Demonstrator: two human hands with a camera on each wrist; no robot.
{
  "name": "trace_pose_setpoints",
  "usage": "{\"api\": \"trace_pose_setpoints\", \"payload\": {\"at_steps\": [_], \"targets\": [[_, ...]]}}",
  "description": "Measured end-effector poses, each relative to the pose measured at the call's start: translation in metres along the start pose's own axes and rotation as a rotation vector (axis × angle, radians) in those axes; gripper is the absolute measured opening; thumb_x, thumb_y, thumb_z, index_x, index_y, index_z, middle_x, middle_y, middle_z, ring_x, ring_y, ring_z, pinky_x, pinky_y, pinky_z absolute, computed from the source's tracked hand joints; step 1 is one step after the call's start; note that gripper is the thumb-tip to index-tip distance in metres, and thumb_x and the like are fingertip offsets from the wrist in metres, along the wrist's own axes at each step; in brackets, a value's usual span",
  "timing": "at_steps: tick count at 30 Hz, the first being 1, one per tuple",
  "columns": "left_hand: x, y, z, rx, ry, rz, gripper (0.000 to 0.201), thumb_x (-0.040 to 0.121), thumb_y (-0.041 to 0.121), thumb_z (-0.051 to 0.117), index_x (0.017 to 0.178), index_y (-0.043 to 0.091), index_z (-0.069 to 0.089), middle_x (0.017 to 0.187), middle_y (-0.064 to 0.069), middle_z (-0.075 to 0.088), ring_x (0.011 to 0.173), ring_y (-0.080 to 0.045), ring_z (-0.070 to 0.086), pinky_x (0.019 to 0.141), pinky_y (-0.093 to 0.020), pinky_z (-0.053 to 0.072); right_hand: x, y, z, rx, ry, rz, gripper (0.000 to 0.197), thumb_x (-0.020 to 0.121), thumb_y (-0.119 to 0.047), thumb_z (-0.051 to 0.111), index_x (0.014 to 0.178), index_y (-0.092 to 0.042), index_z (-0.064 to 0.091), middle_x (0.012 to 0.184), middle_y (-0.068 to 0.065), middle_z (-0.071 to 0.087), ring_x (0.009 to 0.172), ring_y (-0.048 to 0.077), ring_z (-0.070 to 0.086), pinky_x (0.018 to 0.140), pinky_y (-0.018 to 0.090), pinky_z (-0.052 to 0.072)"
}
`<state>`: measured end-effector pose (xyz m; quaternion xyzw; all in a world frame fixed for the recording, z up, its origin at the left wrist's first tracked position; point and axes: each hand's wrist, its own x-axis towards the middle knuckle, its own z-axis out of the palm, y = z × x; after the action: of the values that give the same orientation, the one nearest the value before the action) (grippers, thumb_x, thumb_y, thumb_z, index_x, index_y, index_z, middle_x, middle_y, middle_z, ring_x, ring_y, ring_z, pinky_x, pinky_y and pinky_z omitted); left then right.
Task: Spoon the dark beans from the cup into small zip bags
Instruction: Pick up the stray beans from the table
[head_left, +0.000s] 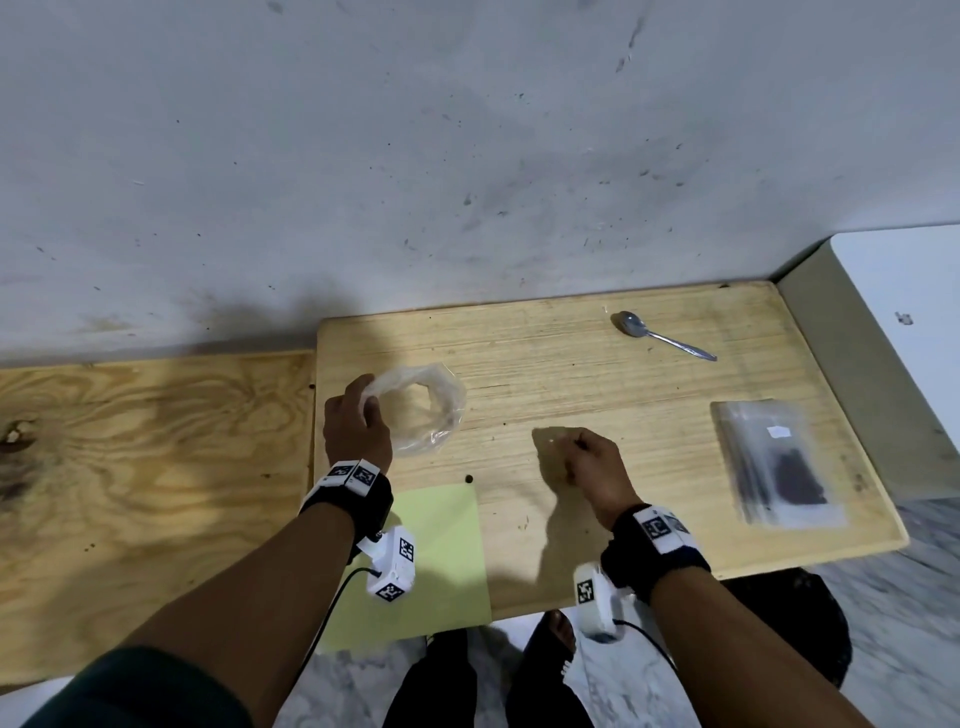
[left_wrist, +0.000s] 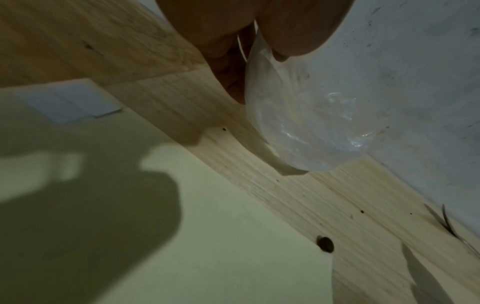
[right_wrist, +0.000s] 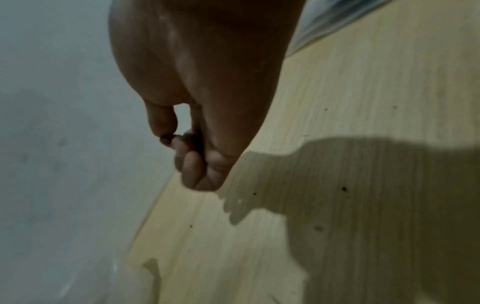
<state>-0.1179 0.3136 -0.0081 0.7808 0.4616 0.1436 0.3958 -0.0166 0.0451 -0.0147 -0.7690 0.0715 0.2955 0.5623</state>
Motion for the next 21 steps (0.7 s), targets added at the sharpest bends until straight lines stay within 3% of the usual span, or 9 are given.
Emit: {"api": "trace_pose_setpoints", "payload": {"at_steps": [3, 5, 8, 10, 13, 15, 17, 19, 21], "targets": [[-0.006, 0.001, -0.002, -0.002, -0.004, -0.013, 0.034, 0.1, 0.017, 0.047, 0.131, 0.026, 0.058, 0.121, -0.016, 0.053, 0.113, -0.033, 0.054, 0.086, -0.027, 0.036, -0.01, -0.014, -0.009, 0.701, -0.16, 0.253, 0.027, 0.102, -0.022, 0.045, 0.076, -0.016, 0.049, 0.064, -0.002, 0.041, 0.05, 0.012, 0.034, 0.045, 0.023, 0.033], [-0.009, 0.003, -0.004, -0.004, -0.004, -0.012, 0.034, 0.1, 0.017, 0.047, 0.131, 0.026, 0.058, 0.121, -0.016, 0.053, 0.112, -0.034, 0.054, 0.086, -0.027, 0.036, -0.014, -0.02, -0.013, 0.815, -0.237, 0.288, 0.028, 0.1, -0.023, 0.041, 0.074, -0.016, 0.047, 0.064, -0.001, 0.041, 0.047, 0.011, 0.032, 0.043, 0.022, 0.032], [-0.015, 0.004, -0.007, -0.011, 0.0, -0.005, 0.034, 0.1, 0.018, 0.047, 0.131, 0.026, 0.058, 0.121, -0.016, 0.053, 0.112, -0.035, 0.055, 0.087, -0.03, 0.038, -0.019, -0.025, -0.013, 0.648, -0.231, 0.287, 0.026, 0.096, -0.021, 0.041, 0.073, -0.014, 0.049, 0.063, 0.0, 0.043, 0.044, 0.011, 0.029, 0.04, 0.022, 0.027], [-0.019, 0.004, -0.01, -0.013, 0.007, -0.007, 0.034, 0.1, 0.018, 0.047, 0.13, 0.026, 0.059, 0.123, -0.015, 0.053, 0.113, -0.034, 0.054, 0.088, -0.031, 0.039, -0.025, -0.028, -0.007, 0.385, -0.196, 0.227, 0.03, 0.096, -0.02, 0.049, 0.067, -0.015, 0.053, 0.058, -0.002, 0.041, 0.044, 0.011, 0.028, 0.041, 0.024, 0.023], [-0.023, 0.002, -0.016, -0.01, 0.013, -0.01, 0.034, 0.1, 0.017, 0.046, 0.131, 0.025, 0.059, 0.123, -0.016, 0.053, 0.114, -0.034, 0.054, 0.087, -0.029, 0.037, -0.033, -0.026, 0.009, 0.022, -0.145, 0.069, 0.04, 0.092, -0.012, 0.065, 0.052, -0.015, 0.059, 0.045, -0.014, 0.051, 0.039, 0.004, 0.043, 0.046, 0.023, 0.032], [-0.025, -0.004, -0.02, -0.016, 0.025, -0.008, 0.034, 0.1, 0.015, 0.047, 0.13, 0.023, 0.06, 0.121, -0.017, 0.054, 0.113, -0.035, 0.055, 0.087, -0.029, 0.038, -0.031, -0.018, 0.024, -0.119, -0.189, -0.018, 0.027, 0.086, -0.011, 0.07, 0.059, -0.008, 0.067, 0.057, -0.014, 0.068, 0.055, 0.0, 0.063, 0.055, 0.021, 0.048], [-0.025, -0.01, -0.023, -0.025, 0.03, -0.021, 0.034, 0.1, 0.015, 0.047, 0.13, 0.023, 0.06, 0.122, -0.017, 0.053, 0.113, -0.035, 0.055, 0.088, -0.03, 0.039, -0.024, -0.006, 0.041, -0.259, -0.201, -0.071, 0.008, 0.078, -0.022, 0.076, 0.076, -0.015, 0.077, 0.077, -0.008, 0.077, 0.075, 0.004, 0.072, 0.073, 0.024, 0.058], [-0.025, -0.016, -0.026, -0.031, 0.022, -0.041, 0.034, 0.1, 0.015, 0.046, 0.13, 0.024, 0.059, 0.124, -0.017, 0.052, 0.114, -0.034, 0.054, 0.087, -0.028, 0.037, -0.022, 0.002, 0.056, -0.336, -0.169, -0.094, 0.02, 0.072, -0.028, 0.086, 0.09, -0.02, 0.079, 0.081, -0.005, 0.077, 0.071, 0.004, 0.07, 0.077, 0.022, 0.057], [-0.022, -0.023, -0.03, -0.033, 0.038, -0.044, 0.034, 0.1, 0.015, 0.047, 0.13, 0.023, 0.06, 0.124, -0.017, 0.052, 0.114, -0.035, 0.055, 0.089, -0.029, 0.039, -0.021, 0.005, 0.071, -0.393, -0.172, -0.168, 0.029, 0.073, -0.023, 0.087, 0.1, -0.017, 0.078, 0.079, -0.002, 0.075, 0.071, 0.004, 0.067, 0.081, 0.018, 0.053]]}}
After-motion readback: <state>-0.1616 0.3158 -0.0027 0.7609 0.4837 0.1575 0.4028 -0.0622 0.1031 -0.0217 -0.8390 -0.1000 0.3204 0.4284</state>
